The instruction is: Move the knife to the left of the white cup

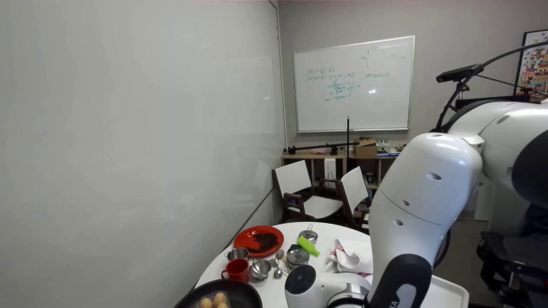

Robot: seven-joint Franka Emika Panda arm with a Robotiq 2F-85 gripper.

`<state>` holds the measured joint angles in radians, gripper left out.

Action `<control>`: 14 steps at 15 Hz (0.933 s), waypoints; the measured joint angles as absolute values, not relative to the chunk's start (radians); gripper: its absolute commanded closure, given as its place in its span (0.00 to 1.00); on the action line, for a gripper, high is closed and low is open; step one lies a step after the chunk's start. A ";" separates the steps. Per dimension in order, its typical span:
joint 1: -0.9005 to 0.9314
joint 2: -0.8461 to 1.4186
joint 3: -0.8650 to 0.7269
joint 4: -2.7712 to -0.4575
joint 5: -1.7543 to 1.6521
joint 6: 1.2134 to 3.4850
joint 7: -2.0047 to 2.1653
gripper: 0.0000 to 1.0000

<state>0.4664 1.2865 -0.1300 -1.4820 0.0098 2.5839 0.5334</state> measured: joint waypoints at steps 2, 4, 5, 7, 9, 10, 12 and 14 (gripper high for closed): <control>0.457 1.303 -0.121 -1.455 0.010 2.570 0.526 0.37; 0.450 1.318 -0.115 -1.432 0.010 2.559 0.524 0.22; 0.448 1.324 -0.114 -1.422 0.010 2.554 0.523 0.16; 0.444 1.332 -0.113 -1.409 0.010 2.548 0.523 0.01; 0.442 1.330 -0.117 -1.406 0.010 2.548 0.526 0.00; 0.442 1.325 -0.125 -1.407 0.010 2.548 0.530 0.00; 0.442 1.298 -0.148 -1.425 0.010 2.548 0.536 0.00; 0.440 1.247 -0.176 -1.466 0.010 2.548 0.539 0.00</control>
